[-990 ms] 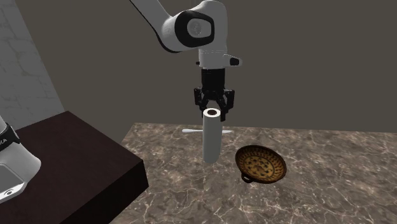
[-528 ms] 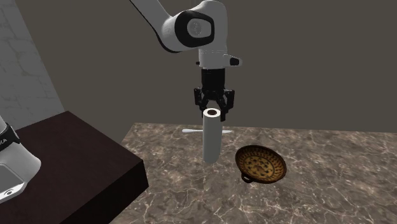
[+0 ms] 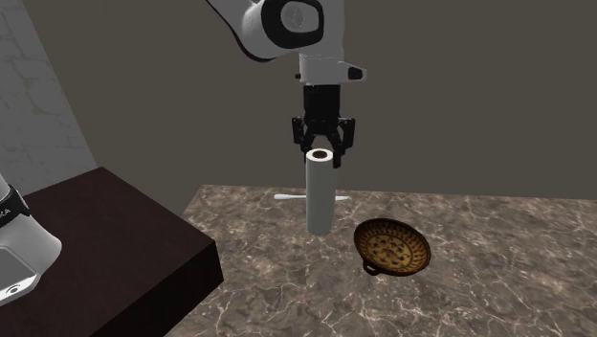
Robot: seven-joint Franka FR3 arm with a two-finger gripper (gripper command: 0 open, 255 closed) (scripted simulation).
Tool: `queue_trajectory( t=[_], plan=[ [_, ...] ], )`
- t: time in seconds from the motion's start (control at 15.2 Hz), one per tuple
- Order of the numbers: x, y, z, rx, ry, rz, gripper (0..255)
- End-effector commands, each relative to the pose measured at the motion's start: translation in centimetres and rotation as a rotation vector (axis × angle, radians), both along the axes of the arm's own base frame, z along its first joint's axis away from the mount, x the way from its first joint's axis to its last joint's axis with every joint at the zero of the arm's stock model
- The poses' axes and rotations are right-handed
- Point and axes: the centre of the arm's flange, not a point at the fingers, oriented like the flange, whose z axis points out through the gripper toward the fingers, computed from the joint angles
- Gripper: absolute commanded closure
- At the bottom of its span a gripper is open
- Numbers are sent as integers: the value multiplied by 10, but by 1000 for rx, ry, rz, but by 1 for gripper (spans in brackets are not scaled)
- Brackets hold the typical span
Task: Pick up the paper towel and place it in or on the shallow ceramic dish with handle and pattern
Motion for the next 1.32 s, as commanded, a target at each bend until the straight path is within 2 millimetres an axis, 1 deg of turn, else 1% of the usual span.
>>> queue_trajectory(
  t=[0.0, 0.92, 1.25],
  plan=[
    [-1, 1, 10, 0, 0, 0, 255],
    [-1, 1, 84, 0, 0, 0, 255],
    [17, -57, 111, 0, 0, 0, 255]
  ],
)
